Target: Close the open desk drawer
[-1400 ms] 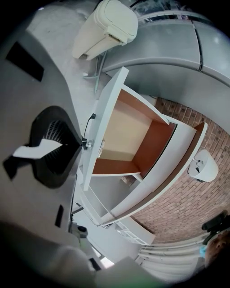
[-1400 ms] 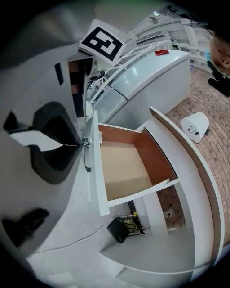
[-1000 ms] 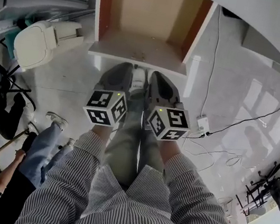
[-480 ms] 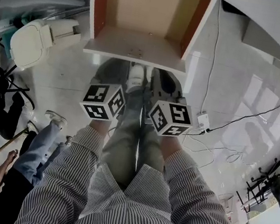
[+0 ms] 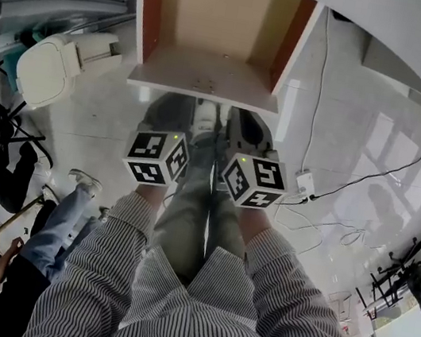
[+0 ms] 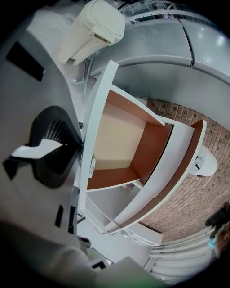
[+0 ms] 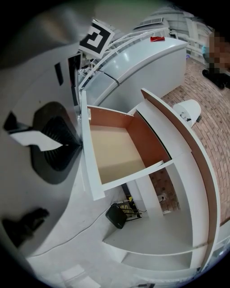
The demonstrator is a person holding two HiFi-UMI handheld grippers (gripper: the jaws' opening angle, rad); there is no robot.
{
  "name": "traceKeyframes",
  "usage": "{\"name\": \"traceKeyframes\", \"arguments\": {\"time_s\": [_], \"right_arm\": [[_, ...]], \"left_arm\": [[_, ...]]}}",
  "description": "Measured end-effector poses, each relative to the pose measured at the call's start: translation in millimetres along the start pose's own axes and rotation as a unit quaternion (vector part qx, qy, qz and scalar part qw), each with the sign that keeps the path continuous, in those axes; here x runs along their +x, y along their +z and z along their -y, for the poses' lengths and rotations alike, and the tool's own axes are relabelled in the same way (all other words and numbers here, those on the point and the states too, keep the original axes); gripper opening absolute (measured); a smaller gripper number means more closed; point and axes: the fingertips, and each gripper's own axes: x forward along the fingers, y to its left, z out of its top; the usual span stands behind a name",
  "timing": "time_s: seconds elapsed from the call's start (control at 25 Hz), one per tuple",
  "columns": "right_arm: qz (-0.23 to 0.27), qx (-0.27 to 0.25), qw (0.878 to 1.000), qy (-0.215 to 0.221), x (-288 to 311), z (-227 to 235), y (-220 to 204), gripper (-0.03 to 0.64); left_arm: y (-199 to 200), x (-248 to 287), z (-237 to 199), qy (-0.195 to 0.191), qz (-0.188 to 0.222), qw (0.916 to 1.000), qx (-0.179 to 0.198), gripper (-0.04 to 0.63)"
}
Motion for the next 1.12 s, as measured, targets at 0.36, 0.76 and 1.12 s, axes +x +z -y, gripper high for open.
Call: {"name": "traceKeyframes", "arguments": {"time_s": [0.36, 0.76, 1.12], "right_arm": [[-0.008, 0.0, 1.0, -0.002, -3.1, -4.2, 4.6, 0.017], [0.007, 0.006, 1.0, -0.003, -15.5, -14.7, 26.2, 0.017], [0.018, 0.015, 1.0, 0.002, -25.5, -27.1, 51.9, 0.017]], "left_arm": [[5.9, -7.6, 3.0, -0.009, 0.0, 1.0, -0.003, 0.012], [26.6, -20.6, 13.3, -0.016, 0.01, 0.9997, -0.013, 0.012], [52.0, -33.0, 22.3, -0.018, 0.024, 0.9992, -0.025, 0.012]]}}
